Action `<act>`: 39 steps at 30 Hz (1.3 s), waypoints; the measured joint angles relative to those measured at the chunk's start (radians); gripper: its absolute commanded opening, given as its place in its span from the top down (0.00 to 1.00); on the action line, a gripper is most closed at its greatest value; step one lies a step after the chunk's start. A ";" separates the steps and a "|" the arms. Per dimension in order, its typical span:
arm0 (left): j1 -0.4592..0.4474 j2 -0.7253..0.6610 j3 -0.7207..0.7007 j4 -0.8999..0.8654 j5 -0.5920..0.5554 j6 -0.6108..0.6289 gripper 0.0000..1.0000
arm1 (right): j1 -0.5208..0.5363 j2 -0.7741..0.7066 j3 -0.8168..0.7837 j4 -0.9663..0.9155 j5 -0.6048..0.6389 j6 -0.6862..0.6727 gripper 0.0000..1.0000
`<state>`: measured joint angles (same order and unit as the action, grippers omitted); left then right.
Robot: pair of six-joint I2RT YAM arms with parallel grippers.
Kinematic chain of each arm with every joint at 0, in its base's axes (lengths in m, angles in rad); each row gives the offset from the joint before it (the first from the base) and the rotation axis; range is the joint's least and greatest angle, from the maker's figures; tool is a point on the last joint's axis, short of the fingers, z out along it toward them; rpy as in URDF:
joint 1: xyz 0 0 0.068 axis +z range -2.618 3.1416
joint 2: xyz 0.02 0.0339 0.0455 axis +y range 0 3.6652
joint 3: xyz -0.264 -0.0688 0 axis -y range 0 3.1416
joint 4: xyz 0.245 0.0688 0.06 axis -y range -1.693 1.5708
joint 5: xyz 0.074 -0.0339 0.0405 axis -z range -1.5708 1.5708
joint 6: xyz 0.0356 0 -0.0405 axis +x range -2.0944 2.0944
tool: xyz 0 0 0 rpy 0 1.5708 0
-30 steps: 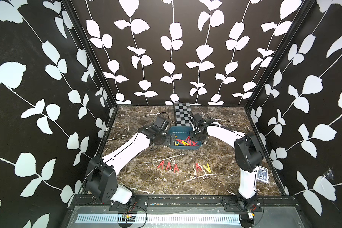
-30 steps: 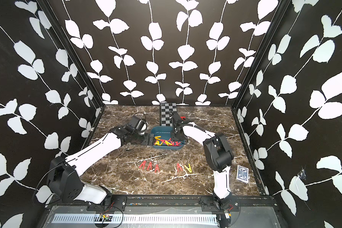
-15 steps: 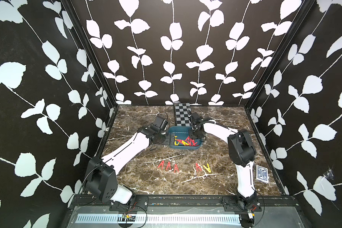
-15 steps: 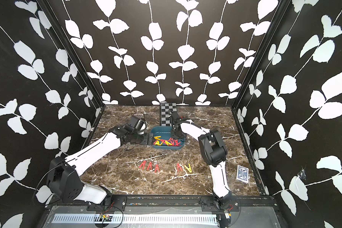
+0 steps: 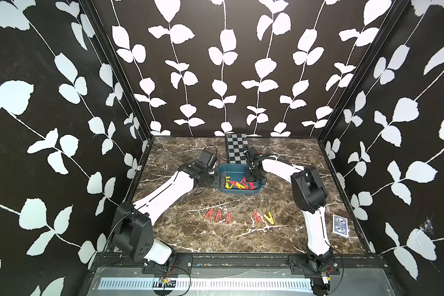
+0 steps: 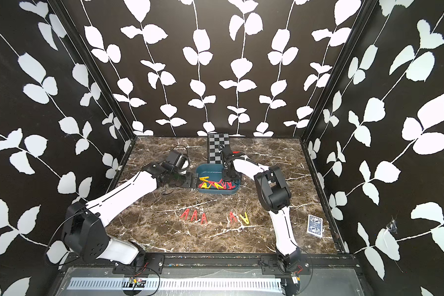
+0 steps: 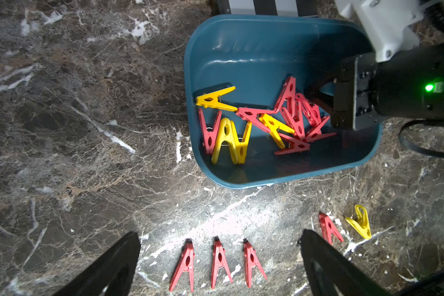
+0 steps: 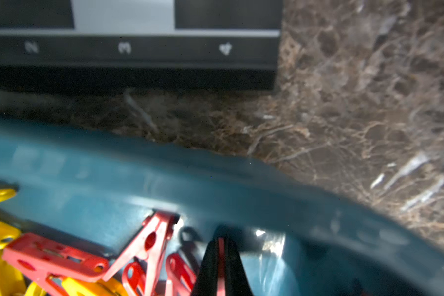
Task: Take the clothespins out of the storage box
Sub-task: Pick up the clothespin from the storage box, then place the clothespin at the center of the board.
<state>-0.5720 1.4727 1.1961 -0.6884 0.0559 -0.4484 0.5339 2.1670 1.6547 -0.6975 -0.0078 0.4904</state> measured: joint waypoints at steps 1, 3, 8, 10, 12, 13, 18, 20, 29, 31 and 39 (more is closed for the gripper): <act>0.001 0.000 0.000 0.000 0.001 0.001 0.01 | 0.000 -0.001 0.000 0.000 0.000 0.000 1.00; 0.002 0.000 0.000 0.000 0.004 0.002 0.01 | 0.000 -0.001 0.000 -0.001 0.000 0.000 1.00; 0.003 0.000 0.000 0.002 0.014 0.006 0.01 | 0.000 -0.026 0.002 -0.020 -0.001 0.013 1.00; 0.003 0.000 0.000 0.005 0.017 0.008 0.01 | 0.000 -0.052 0.000 -0.026 -0.003 0.023 1.00; 0.003 0.000 0.000 0.009 0.023 0.010 0.01 | 0.000 -0.091 -0.007 -0.026 -0.007 0.034 1.00; 0.003 0.000 0.000 0.010 0.027 0.011 0.01 | 0.000 -0.118 -0.015 -0.023 -0.010 0.042 1.00; 0.004 0.000 -0.001 0.023 0.056 0.018 0.01 | 0.012 -0.254 -0.092 -0.016 -0.023 0.087 0.99; 0.004 -0.002 -0.005 0.032 0.068 0.023 0.01 | 0.024 -0.294 -0.126 -0.015 -0.023 0.106 0.99; 0.006 -0.039 -0.045 0.046 0.103 0.042 0.01 | 0.150 -0.442 -0.338 0.017 -0.001 0.220 0.99; 0.006 -0.051 -0.053 0.046 0.105 0.048 0.01 | 0.180 -0.469 -0.388 0.027 0.008 0.250 0.99; 0.007 -0.071 -0.064 0.045 0.109 0.065 0.01 | 0.289 -0.502 -0.572 0.111 0.035 0.383 0.98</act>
<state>-0.5648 1.4017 1.1324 -0.6437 0.1646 -0.3832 0.8230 1.6650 1.0824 -0.5869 0.0269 0.8738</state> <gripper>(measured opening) 0.989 0.052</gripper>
